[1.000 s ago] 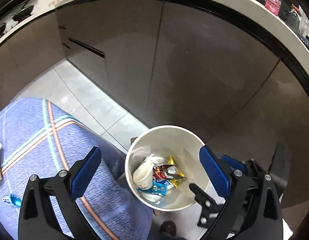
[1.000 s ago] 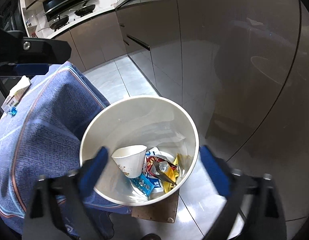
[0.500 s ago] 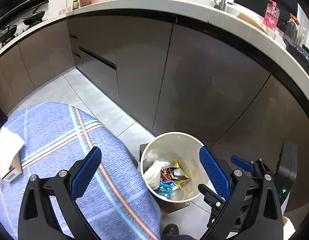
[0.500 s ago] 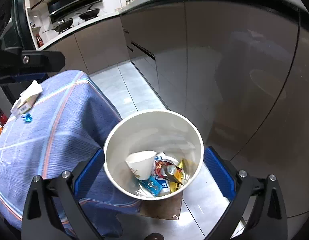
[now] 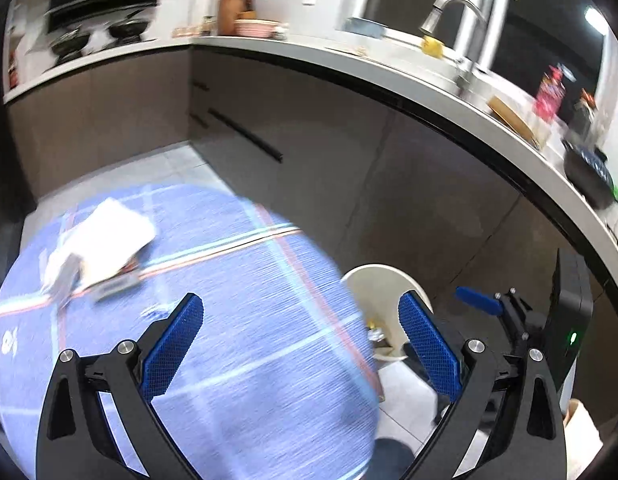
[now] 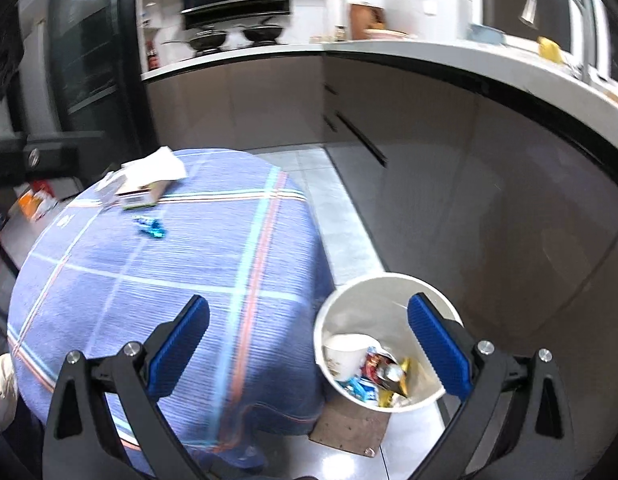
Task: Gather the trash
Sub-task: 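Move both tools back over the table toward the mint roll and receipt, then grasp the blue mint roll with the right tool while the left tool grasps the folded receipt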
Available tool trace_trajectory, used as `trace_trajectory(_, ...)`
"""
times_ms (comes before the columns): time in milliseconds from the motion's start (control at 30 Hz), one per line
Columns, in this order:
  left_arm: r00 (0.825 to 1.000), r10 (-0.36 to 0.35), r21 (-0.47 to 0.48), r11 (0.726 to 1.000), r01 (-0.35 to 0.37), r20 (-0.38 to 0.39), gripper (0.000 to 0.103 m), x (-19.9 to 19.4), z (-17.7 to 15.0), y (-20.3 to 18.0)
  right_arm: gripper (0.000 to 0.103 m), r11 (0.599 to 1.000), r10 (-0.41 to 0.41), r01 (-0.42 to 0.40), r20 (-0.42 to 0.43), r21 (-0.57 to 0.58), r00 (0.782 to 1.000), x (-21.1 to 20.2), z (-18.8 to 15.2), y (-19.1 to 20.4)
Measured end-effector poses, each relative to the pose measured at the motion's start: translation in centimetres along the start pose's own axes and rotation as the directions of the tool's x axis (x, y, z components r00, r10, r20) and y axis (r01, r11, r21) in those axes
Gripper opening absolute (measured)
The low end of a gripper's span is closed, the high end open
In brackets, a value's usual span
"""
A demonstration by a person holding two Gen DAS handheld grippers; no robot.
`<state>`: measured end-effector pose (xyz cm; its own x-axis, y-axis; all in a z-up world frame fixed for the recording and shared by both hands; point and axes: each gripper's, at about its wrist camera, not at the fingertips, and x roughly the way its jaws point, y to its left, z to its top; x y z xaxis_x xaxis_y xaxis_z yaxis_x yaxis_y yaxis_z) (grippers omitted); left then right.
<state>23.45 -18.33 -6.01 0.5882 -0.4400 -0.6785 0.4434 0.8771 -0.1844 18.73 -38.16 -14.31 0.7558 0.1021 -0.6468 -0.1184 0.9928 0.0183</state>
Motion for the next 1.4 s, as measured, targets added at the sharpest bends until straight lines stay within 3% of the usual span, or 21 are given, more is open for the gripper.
trace_trajectory(133, 0.998, 0.061, -0.116, 0.991, -0.062, -0.006, 0.095, -2.6, -1.7, 6.2, 0.100, 0.996, 0.084, -0.084, -0.005, -0.017, 0.996, 0.7, 1.3, 2.8)
trace_trajectory(233, 0.995, 0.097, -0.191, 0.977, -0.100, -0.024, 0.095, -3.8, -3.3, 10.6, 0.100, 0.980, 0.196, -0.197, -0.062, -0.012, 0.979, 2.4, 2.3, 5.3)
trace_trajectory(400, 0.984, 0.177, -0.261, 0.948, -0.180, -0.035, 0.095, -5.6, -5.1, 16.8, 0.100, 0.970, 0.209, -0.222, -0.131, -0.099, 0.969, 4.9, 3.5, 10.0)
trace_trajectory(533, 0.981, 0.189, -0.288, 0.939, -0.190, -0.033, 0.094, -6.5, -6.0, 19.9, 0.100, 0.960, 0.209, -0.235, -0.167, -0.155, 0.963, 6.8, 4.8, 13.3)
trace_trajectory(667, 0.984, 0.173, -0.292, 0.940, -0.175, -0.032, 0.094, -6.5, -6.1, 21.5, 0.097, 0.936, 0.218, -0.264, -0.207, -0.233, 0.954, 9.0, 6.0, 16.6)
trace_trajectory(733, 0.985, 0.171, -0.287, 0.942, -0.171, -0.027, 0.094, -6.5, -6.2, 22.0, 0.090, 0.926, 0.210, -0.270, -0.232, -0.265, 0.950, 10.4, 6.6, 17.9)
trace_trajectory(800, 0.986, 0.166, -0.281, 0.945, -0.167, -0.026, 0.094, -6.4, -6.3, 22.5, 0.076, 0.921, 0.203, -0.271, -0.249, -0.279, 0.947, 11.6, 6.9, 18.6)
trace_trajectory(1033, 0.987, 0.157, -0.284, 0.946, -0.158, -0.027, 0.091, -5.9, -6.4, 24.6, 0.075, 0.908, 0.184, -0.274, -0.286, -0.316, 0.940, 15.3, 7.8, 19.7)
trace_trajectory(1133, 0.988, 0.154, -0.285, 0.946, -0.157, -0.031, 0.089, -5.5, -6.2, 25.2, 0.061, 0.903, 0.185, -0.284, -0.305, -0.322, 0.934, 16.3, 7.9, 20.0)
trace_trajectory(1267, 0.991, 0.132, -0.282, 0.950, -0.135, -0.029, 0.086, -4.7, -5.7, 25.6, 0.057, 0.892, 0.173, -0.285, -0.317, -0.351, 0.932, 17.0, 7.6, 20.4)
trace_trajectory(1333, 0.989, 0.143, -0.267, 0.953, -0.144, -0.024, 0.085, -4.0, -5.1, 25.7, 0.049, 0.891, 0.176, -0.288, -0.318, -0.350, 0.931, 17.1, 7.4, 20.4)
trace_trajectory(1367, 0.989, 0.144, -0.261, 0.954, -0.145, -0.023, 0.082, -3.7, -4.9, 25.8, 0.040, 0.893, 0.182, -0.291, -0.316, -0.344, 0.931, 17.1, 7.4, 20.3)
trace_trajectory(1400, 0.990, 0.142, -0.256, 0.956, -0.143, -0.024, 0.081, -3.2, -4.6, 25.8, 0.039, 0.896, 0.179, -0.285, -0.311, -0.341, 0.933, 17.0, 7.3, 20.3)
